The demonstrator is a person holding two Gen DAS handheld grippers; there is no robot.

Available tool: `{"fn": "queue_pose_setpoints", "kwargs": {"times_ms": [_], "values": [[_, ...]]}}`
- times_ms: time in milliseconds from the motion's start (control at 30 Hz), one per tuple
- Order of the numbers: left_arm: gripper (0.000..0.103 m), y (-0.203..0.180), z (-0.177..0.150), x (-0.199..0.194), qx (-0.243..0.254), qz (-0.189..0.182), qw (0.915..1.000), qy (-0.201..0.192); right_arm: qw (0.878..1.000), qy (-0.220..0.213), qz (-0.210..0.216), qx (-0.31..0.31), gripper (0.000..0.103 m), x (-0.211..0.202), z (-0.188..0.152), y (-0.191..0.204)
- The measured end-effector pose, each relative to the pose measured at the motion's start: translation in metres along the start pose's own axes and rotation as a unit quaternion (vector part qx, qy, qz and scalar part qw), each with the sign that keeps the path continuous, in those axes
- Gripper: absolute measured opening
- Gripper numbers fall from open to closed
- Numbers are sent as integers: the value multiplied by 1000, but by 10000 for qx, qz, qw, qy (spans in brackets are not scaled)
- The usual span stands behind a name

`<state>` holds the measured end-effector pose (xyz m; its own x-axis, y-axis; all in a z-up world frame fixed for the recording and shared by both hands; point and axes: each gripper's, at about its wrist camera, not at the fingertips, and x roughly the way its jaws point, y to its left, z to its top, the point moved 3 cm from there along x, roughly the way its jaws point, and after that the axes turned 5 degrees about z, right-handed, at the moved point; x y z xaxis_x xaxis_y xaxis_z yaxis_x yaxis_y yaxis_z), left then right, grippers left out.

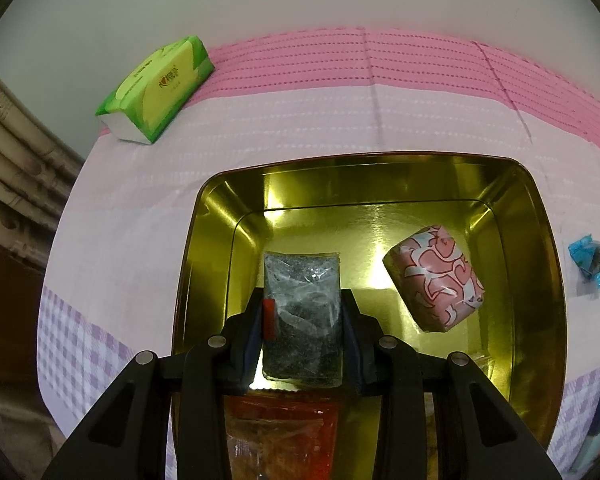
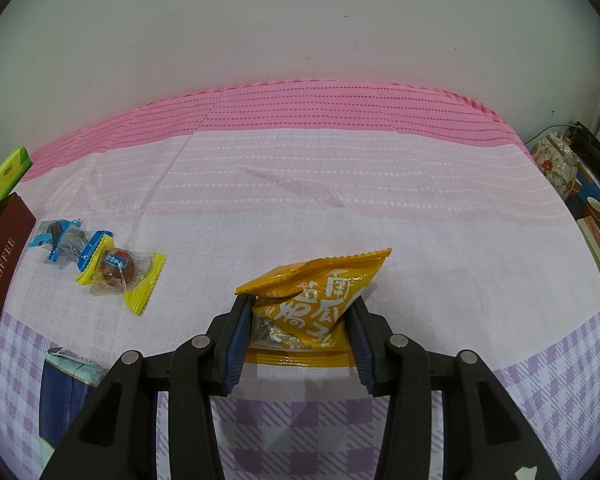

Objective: Organize snacks
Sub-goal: 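Carry the silver packet into the gold tray and open the left gripper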

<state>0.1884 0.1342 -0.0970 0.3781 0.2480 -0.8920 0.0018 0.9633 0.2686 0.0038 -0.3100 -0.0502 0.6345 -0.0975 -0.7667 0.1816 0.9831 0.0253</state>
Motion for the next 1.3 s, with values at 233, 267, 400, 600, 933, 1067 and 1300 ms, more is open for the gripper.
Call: {"fn": "queue_pose_setpoints", "kwargs": {"times_ms": [233, 267, 400, 600, 933, 1067, 1300], "values": [[38, -1, -2, -2, 29, 40, 10000, -26, 10000, 10, -12, -14, 43, 1, -1, 0], [38, -1, -2, -2, 21, 42, 10000, -24, 10000, 10, -11, -14, 43, 0, -1, -1], [39, 1, -2, -5, 5, 35, 10000, -57, 10000, 11, -12, -13, 43, 0, -1, 0], [46, -1, -3, -14, 34, -10, 9999, -146, 10000, 12, -11, -13, 43, 0, 0, 0], [48, 4, -15, -46, 24, -152, 9989, -440, 10000, 17, -30, -29, 43, 0, -1, 0], [50, 14, -23, -64, -138, -97, 9974, -700, 10000, 23, -52, -54, 43, 0, -1, 0], [58, 27, -37, -86, -328, -115, 9943, -1006, 10000, 22, -24, -36, 43, 0, -2, 0]]}}
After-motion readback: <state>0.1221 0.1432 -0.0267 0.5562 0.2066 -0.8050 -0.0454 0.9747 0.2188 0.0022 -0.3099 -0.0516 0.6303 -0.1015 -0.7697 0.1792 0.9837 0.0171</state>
